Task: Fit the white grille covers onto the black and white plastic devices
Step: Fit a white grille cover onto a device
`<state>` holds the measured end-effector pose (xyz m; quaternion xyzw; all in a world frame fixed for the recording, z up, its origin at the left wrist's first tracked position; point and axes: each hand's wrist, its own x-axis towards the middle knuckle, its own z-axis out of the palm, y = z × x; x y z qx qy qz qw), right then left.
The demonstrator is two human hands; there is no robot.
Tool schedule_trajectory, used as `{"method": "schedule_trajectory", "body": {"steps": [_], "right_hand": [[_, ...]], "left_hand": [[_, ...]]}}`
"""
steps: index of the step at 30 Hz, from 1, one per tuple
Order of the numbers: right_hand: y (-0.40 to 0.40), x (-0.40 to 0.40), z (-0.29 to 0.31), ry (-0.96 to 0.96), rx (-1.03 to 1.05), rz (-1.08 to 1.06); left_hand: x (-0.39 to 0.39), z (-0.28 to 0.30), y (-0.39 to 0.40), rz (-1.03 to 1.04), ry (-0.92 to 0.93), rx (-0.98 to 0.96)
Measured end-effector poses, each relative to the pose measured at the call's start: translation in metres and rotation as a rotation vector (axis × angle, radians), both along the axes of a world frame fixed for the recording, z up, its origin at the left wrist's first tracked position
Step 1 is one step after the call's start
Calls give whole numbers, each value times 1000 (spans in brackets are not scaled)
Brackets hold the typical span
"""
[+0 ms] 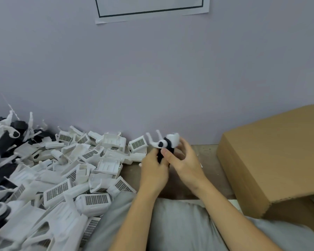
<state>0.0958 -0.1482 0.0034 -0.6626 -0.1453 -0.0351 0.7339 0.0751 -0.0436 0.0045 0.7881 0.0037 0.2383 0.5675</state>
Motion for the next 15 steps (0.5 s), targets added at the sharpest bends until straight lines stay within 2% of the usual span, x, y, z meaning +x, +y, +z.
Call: {"method": "schedule_trajectory", "body": {"steps": [3, 8, 10, 12, 13, 15], "right_hand": [[-2, 3, 3, -41, 0, -207], [-3, 2, 5, -45, 75, -307], [-4, 1, 7, -67, 93, -302], [-2, 0, 7, -53, 113, -174], [-1, 1, 5, -17, 102, -130], [-2, 6, 1, 71, 14, -152]], "left_hand": [[-6, -1, -7, -174, -69, 215], [-2, -3, -9, -123, -111, 279], [-1, -1, -10, -101, -123, 240], [0, 1, -10, -7, -117, 94], [2, 3, -8, 79, -93, -59], [3, 8, 1, 197, -33, -559]]}}
